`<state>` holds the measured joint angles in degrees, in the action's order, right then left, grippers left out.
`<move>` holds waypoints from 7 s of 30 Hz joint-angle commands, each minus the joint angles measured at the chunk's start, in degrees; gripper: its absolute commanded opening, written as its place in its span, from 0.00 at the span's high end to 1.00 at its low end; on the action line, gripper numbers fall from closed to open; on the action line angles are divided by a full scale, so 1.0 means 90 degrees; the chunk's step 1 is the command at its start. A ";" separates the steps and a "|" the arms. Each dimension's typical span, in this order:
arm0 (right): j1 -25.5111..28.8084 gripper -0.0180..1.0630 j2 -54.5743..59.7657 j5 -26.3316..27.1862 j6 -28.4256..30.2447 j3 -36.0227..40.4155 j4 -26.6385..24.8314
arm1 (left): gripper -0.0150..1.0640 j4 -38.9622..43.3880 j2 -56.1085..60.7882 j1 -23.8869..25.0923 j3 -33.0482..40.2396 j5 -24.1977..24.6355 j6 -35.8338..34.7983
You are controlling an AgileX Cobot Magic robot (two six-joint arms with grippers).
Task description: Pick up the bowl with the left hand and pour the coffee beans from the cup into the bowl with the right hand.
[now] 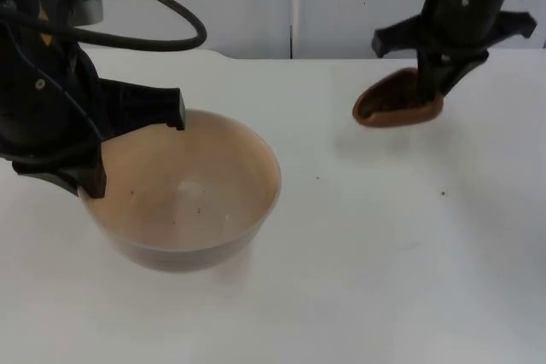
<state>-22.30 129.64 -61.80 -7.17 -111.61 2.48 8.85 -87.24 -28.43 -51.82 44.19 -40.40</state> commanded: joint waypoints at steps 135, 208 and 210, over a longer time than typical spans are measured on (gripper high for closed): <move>-0.5355 0.98 -0.1836 -0.0907 0.0583 -0.0013 0.6539 | 0.99 -0.0233 0.0040 -0.0040 0.0014 -0.0223 -0.0049; -0.5564 0.98 -0.2392 -0.0907 0.0375 0.0600 0.6868 | 0.99 -0.0242 0.0040 -0.0040 0.0014 -0.0286 -0.0049; -0.5393 0.98 -0.2433 -0.0907 0.0375 0.0600 0.6484 | 0.99 -0.0242 0.0040 -0.0040 0.0014 -0.0286 -0.0049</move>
<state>-72.28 108.76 -70.13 -3.90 -106.28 63.14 7.14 -87.28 -28.43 -51.30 42.31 -40.40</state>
